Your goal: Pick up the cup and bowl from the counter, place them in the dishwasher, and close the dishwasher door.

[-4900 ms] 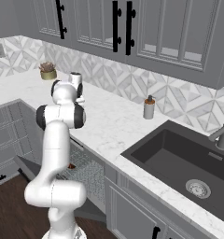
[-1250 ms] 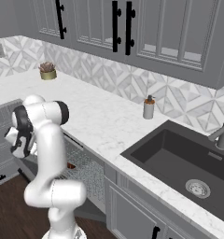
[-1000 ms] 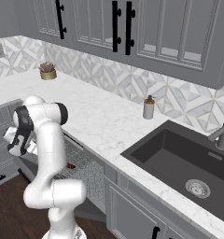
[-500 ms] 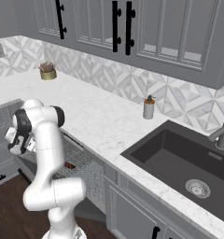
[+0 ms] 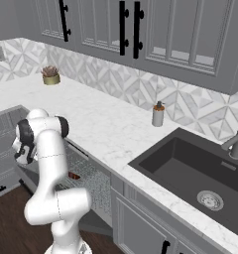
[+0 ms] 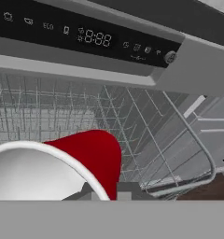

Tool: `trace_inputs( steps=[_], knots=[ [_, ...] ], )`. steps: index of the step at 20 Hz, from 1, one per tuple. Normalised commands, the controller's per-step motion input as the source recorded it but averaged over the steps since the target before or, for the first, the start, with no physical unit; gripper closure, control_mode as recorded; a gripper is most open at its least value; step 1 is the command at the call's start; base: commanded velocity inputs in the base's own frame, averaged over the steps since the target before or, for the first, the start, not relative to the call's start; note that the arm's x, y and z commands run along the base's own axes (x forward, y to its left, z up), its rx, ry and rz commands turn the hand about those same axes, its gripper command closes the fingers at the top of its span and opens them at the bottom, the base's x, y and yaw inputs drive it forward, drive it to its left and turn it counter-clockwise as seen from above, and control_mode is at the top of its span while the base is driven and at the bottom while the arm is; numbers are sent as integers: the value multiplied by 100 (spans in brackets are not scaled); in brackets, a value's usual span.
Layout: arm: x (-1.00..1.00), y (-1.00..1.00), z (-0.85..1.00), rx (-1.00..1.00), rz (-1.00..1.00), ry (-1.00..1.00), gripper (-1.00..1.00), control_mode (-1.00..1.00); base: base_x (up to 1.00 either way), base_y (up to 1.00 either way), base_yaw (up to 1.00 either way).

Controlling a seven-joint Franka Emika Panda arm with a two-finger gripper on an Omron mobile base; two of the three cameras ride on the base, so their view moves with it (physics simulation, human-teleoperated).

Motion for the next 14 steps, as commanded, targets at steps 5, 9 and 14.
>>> trace_inputs(
  steps=[5, 9, 14],
  knots=[
    [53, 0, -12, 1, -9, 6, 100, -100, 0, 0, 0],
    [23, 0, -21, 0, -10, 10, 100, -100, 0, 0, 0],
    [0, 2, -51, 0, -4, 1, 100, -100, 0, 0, 0]
  ],
)
